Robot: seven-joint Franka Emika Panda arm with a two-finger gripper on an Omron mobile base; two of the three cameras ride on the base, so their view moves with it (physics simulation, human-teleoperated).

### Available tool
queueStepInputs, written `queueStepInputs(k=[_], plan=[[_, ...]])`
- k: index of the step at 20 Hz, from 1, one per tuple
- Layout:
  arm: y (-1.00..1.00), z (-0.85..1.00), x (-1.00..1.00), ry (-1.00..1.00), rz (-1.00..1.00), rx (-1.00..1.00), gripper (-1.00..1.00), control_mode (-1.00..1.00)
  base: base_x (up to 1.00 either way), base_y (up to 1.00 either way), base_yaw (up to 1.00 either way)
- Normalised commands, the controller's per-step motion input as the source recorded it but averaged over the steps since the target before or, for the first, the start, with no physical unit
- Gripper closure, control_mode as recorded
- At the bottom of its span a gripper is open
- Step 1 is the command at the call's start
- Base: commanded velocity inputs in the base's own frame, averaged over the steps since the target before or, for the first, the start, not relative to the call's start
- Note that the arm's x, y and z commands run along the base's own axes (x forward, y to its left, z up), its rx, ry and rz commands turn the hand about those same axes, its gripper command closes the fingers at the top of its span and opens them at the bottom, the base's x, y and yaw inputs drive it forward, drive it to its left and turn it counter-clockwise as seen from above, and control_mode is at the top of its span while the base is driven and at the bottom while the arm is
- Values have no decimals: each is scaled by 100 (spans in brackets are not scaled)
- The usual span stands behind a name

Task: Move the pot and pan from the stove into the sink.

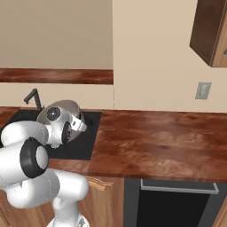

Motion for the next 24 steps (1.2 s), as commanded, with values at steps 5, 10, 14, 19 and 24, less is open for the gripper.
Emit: queueStepInputs(k=[5, 10, 14, 19, 24], plan=[[29, -24, 40, 9, 0, 0, 100, -100, 0, 0, 0], [8, -9, 10, 1, 0, -1, 100, -100, 0, 0, 0], [4, -14, 11, 1, -1, -2, 100, -100, 0, 0, 0], [3, -20, 30, 0, -1, -1, 100, -100, 0, 0, 0], [9, -28, 36, 1, 0, 0, 100, -100, 0, 0, 0]])
